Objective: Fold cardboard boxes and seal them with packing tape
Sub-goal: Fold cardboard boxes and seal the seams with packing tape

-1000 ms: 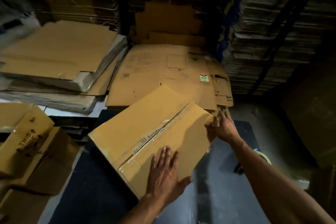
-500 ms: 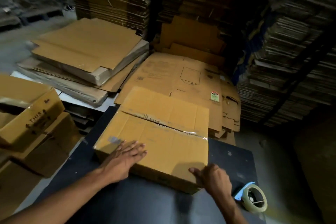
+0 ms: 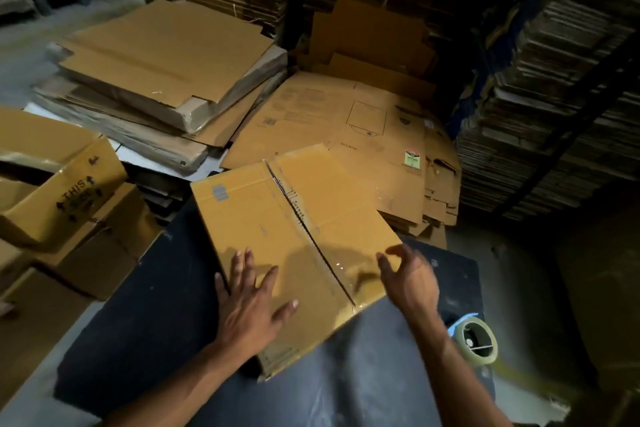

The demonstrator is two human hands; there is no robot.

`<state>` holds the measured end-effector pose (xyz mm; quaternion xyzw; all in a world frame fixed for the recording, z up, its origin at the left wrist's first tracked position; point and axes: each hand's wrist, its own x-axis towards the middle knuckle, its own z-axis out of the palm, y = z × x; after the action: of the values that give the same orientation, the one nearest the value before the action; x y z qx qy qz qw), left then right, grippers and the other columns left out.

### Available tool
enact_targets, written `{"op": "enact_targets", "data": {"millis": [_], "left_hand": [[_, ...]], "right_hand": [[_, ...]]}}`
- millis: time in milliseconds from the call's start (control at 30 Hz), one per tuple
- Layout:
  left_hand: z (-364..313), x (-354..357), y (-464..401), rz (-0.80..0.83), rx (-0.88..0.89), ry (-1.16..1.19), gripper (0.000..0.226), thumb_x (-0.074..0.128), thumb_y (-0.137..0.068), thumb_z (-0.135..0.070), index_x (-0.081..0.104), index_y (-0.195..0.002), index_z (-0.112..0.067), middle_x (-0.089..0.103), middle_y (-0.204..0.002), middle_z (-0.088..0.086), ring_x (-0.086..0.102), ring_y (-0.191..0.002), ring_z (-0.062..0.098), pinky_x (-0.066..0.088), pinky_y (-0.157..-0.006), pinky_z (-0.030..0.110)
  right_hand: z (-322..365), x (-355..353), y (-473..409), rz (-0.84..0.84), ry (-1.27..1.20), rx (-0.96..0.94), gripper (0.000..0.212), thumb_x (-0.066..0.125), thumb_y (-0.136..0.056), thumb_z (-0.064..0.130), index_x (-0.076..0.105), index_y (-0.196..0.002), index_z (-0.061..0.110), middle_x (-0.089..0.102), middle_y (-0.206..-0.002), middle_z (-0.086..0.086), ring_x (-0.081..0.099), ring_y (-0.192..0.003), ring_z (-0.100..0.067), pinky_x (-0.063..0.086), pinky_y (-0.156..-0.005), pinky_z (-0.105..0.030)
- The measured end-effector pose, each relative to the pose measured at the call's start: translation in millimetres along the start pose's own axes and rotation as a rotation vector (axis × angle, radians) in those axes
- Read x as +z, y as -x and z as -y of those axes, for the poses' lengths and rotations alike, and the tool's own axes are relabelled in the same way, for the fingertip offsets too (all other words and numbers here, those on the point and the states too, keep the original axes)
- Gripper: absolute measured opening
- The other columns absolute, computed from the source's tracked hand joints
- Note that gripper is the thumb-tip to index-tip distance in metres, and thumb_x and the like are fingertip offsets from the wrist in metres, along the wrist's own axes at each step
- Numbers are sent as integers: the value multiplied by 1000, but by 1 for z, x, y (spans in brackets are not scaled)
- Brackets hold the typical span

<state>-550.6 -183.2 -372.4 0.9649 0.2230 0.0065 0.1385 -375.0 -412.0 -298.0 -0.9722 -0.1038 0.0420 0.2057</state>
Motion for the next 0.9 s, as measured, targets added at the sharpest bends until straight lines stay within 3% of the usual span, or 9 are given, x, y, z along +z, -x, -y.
{"op": "enact_targets", "data": {"millis": [100,200,233,300,400,567,700,833,900], "left_hand": [[-21,16,28,102,-61,83,124,12,-67,-107,22,-164,-31,-23,-166,26,-29,-153,40,6,-118,71],[-35,15,39,116,18,12,146,29,-45,-115,25,-162,-28,-9,-167,29,-14,-155,47,1,-114,77],[-35,15,39,132,41,-55,147,35,-43,-114,28,-162,-27,-2,-168,30,-8,-156,48,-1,-113,78],[-29,15,34,162,57,-148,146,50,-45,-104,14,-165,-30,-11,-168,28,-15,-155,46,-3,-114,78],[-4,13,28,163,133,-167,146,50,-51,-104,-15,-162,-34,-28,-166,19,-21,-156,37,1,-119,73],[14,3,21,192,197,-65,148,36,-48,-113,-10,-162,-31,-16,-170,1,-14,-158,23,7,-124,66],[-8,6,11,111,288,-165,126,22,-68,-107,18,-163,-25,7,-171,12,3,-159,31,-8,-117,74],[-59,15,10,89,469,-90,107,21,-82,-97,32,-162,-27,14,-171,11,6,-160,27,-1,-121,67],[-93,20,8,79,556,-52,100,17,-87,-92,34,-161,-26,13,-172,10,7,-160,25,6,-125,63]], "right_hand": [[-35,-1,-57,151,-31,83,71,58,-93,66,39,-151,29,42,-155,-12,40,-141,-38,41,-110,-57],[-64,14,-68,297,-194,162,98,68,-77,78,35,-154,28,58,-141,-11,58,-127,-33,50,-105,-56],[-67,19,-61,300,-259,202,97,71,-72,79,42,-150,27,68,-126,-7,66,-114,-27,56,-99,-52],[-64,19,-35,259,-327,234,79,78,-78,64,54,-140,22,70,-97,3,71,-95,-20,60,-89,-46],[-71,20,12,169,-291,254,62,80,-81,57,63,-128,21,68,-93,-1,69,-98,-31,55,-82,-40],[-96,31,85,21,-304,328,74,64,-69,84,63,-118,28,73,-80,6,69,-83,-25,58,-73,-43],[-93,29,93,4,-294,353,70,64,-77,80,59,-130,34,74,-88,4,71,-88,-24,58,-75,-43],[-102,25,93,54,-324,354,76,63,-85,75,53,-144,28,73,-103,-1,69,-100,-24,56,-87,-45],[-114,19,99,14,-352,327,75,49,-87,82,61,-134,24,72,-101,3,68,-98,-20,54,-84,-39]]}}
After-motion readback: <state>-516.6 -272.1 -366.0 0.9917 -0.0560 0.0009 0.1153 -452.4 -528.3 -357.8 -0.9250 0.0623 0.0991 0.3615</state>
